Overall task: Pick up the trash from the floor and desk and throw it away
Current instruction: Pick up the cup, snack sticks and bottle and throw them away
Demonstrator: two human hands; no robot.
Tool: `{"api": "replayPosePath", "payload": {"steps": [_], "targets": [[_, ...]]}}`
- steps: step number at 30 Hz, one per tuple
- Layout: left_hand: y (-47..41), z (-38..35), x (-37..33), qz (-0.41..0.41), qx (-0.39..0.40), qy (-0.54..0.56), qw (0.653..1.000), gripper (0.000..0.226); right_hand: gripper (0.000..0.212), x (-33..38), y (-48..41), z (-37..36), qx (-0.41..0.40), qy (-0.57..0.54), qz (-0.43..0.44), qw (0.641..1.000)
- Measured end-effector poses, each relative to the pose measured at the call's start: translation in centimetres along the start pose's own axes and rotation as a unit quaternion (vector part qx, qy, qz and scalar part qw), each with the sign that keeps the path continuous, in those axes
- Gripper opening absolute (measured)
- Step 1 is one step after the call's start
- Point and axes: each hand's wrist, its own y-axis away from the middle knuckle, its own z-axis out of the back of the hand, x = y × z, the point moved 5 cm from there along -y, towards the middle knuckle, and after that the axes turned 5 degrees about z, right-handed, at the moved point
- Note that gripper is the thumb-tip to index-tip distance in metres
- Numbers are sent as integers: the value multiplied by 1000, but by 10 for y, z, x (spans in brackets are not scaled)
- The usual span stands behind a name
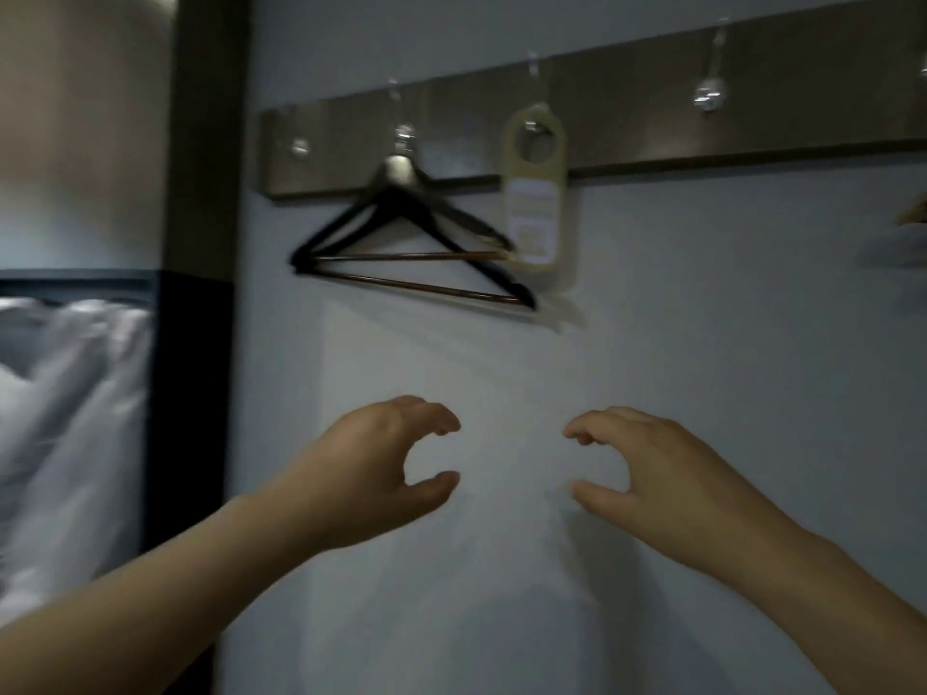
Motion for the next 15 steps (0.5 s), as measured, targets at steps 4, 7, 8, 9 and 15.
{"api": "replayPosePath", "payload": {"steps": [4,7,8,9,15], "targets": [[71,69,86,73,6,-65,995,45,42,105,-52,-40,-11,-81,73,994],[134,126,147,125,13,-129,984,45,44,198,-88,-73,-14,-132,136,982],[158,145,165,145,14,-148,978,45,46,231,-98,-84,-12,-149,158,976],[182,164,183,166,13,-162,973,44,47,265,-107,-94,-9,-169,177,969],[307,256,265,278,43,-230,932,47,48,449,-150,-131,9,-248,287,925]]}}
